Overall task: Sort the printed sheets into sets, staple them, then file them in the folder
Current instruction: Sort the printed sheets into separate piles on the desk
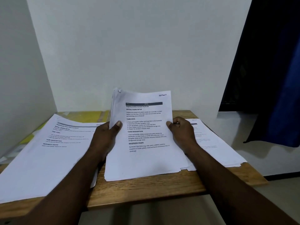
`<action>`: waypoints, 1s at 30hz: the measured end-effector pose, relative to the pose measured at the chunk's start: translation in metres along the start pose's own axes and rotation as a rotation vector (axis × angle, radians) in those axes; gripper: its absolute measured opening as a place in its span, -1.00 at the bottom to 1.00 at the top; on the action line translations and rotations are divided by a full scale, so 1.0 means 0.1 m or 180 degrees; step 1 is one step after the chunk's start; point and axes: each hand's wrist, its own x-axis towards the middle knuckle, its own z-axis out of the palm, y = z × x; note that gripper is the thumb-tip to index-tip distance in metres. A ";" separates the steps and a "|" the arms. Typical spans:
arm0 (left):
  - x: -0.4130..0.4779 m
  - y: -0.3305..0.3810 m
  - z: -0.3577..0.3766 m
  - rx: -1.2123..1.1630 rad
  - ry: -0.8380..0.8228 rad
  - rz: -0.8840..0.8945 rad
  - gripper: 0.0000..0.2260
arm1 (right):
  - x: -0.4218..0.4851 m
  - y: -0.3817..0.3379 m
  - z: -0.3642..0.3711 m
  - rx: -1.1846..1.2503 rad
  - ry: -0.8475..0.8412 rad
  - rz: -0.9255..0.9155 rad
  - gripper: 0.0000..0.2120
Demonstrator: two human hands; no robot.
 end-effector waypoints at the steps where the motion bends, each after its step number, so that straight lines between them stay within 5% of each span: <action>1: 0.00 0.00 0.00 0.0004 0.0043 0.0006 -0.72 | 0.02 0.00 -0.02 0.0001 0.0070 0.0002 -0.76; 12: -0.02 0.05 0.06 0.0003 0.0108 0.0067 -0.88 | 0.10 0.00 -0.49 0.0452 0.0119 0.0232 -0.85; 16: -0.01 0.02 0.03 -0.0019 0.0177 0.0055 -0.90 | 0.27 0.03 -0.83 -0.0137 0.0205 0.0079 -0.82; 24: 0.00 0.02 0.01 -0.0035 0.0244 0.0096 -0.86 | 0.37 0.40 -1.38 -0.2485 0.0266 0.0097 -0.85; 30: -0.01 0.04 0.00 0.0012 0.0270 0.0108 -0.85 | 0.34 0.48 -1.41 -0.3218 0.0468 0.0038 -0.81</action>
